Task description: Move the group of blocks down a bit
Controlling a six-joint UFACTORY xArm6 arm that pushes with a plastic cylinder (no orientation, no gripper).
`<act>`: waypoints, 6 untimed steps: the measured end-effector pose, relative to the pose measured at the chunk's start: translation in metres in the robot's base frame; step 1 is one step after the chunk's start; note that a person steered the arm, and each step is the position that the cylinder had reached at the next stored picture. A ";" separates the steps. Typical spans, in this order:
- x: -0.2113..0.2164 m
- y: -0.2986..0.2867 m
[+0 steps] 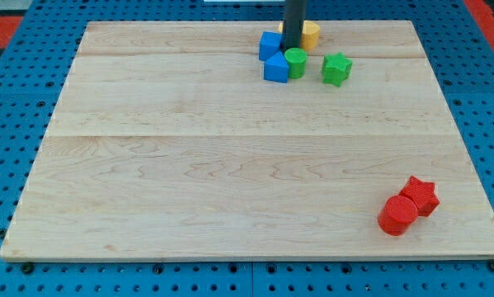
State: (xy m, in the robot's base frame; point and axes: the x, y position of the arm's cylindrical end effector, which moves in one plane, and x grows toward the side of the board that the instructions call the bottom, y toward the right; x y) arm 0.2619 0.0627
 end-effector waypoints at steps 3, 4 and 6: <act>-0.014 0.120; -0.061 0.102; -0.053 0.020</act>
